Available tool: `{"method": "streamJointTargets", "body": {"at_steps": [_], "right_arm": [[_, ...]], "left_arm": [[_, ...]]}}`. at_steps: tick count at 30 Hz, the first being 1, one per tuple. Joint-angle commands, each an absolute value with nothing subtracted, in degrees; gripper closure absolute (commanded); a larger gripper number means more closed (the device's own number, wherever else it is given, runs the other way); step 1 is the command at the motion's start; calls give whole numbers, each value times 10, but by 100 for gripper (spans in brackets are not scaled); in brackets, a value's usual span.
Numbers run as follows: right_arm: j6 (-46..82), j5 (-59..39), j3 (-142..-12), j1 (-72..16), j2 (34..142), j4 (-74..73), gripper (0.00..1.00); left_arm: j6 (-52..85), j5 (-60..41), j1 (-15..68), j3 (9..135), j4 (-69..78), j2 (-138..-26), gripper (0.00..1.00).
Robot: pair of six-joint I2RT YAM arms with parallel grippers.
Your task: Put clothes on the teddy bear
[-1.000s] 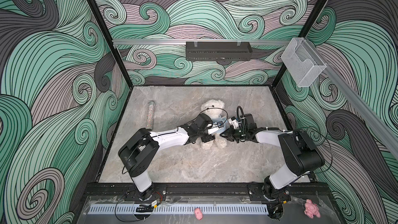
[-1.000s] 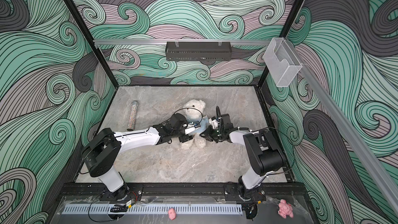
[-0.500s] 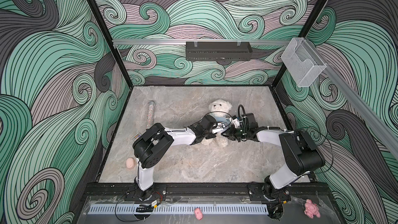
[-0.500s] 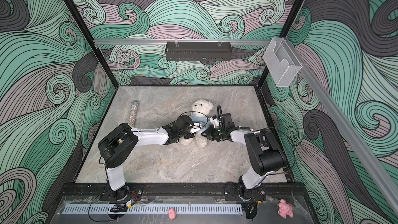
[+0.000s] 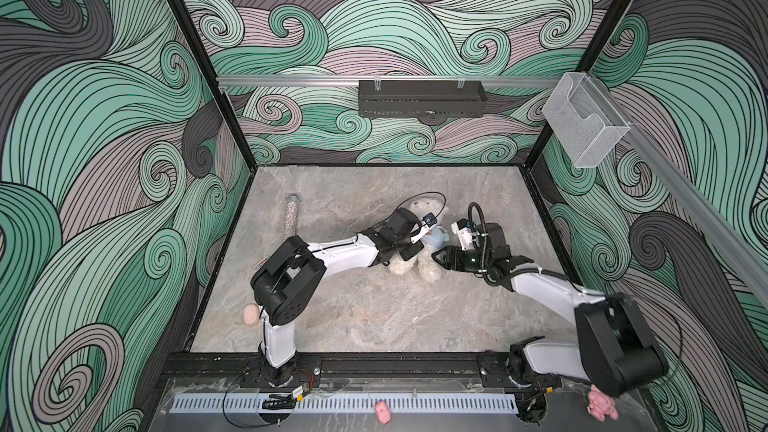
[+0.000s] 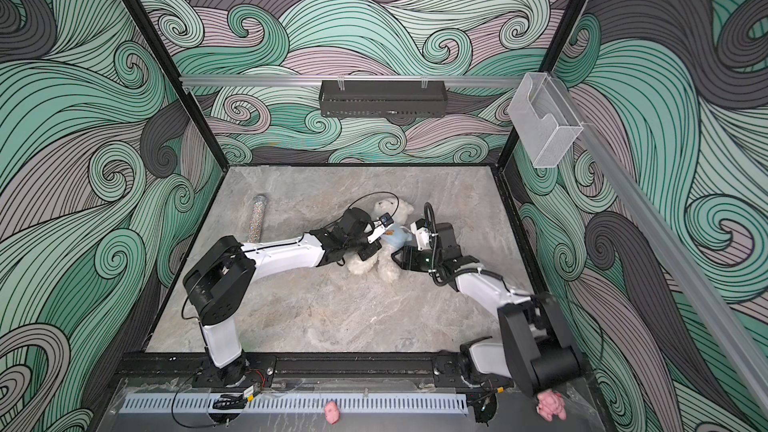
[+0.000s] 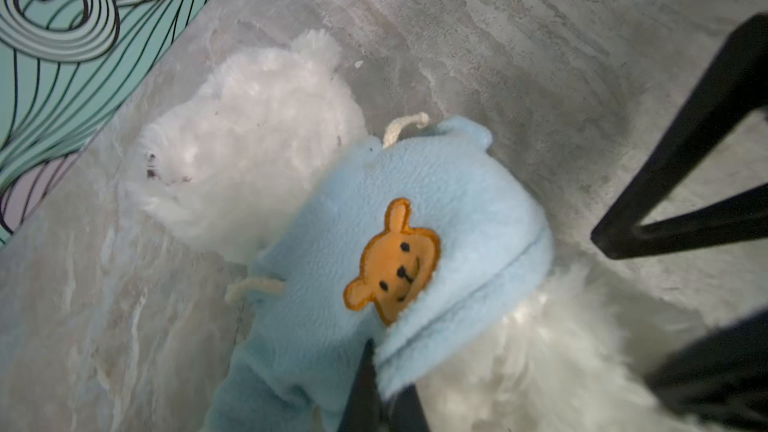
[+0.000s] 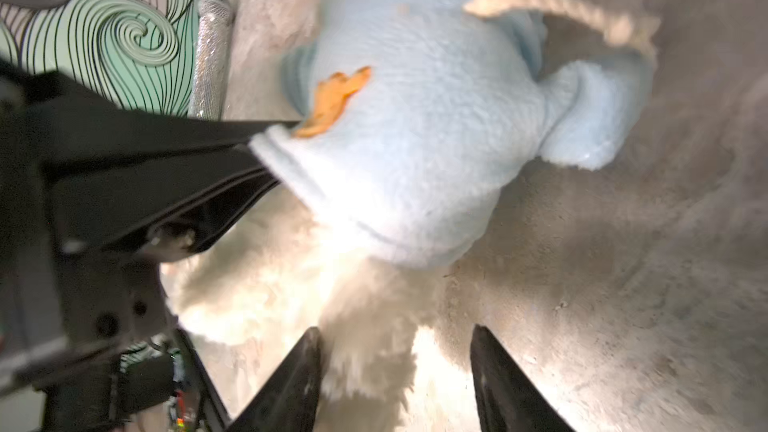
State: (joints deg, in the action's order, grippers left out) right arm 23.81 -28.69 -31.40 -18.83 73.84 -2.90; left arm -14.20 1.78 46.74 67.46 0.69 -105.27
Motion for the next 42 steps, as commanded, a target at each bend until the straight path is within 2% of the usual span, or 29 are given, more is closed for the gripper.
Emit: {"method": "streamJointTargets", "body": {"at_steps": [1,4,10,18,23,27,32,35,42], "right_arm": [[193,-169,-287,-231,695,-108,35],[193,-169,-278,-255,706,-158,31],[193,-159,-288,-276,748,-210,31],[163,-53,-269,-303,794,-276,31],[216,-28,-240,-306,775,-372,31],[309,25,-222,-311,766,-441,35],[388,91,-214,-315,785,-454,46],[432,121,-211,-311,810,-451,47],[562,63,-255,-248,856,-420,60]], "left_arm": [[0,-18,465,665,-53,-1008,100],[16,-32,465,655,-65,-989,100],[30,-66,465,635,-70,-959,100],[64,-149,464,622,-62,-931,100],[56,-231,463,615,-78,-928,100],[55,-294,464,571,-44,-921,100],[46,-315,473,527,13,-903,100],[24,-316,485,506,30,-894,100],[-7,-262,513,440,62,-904,100]]}}
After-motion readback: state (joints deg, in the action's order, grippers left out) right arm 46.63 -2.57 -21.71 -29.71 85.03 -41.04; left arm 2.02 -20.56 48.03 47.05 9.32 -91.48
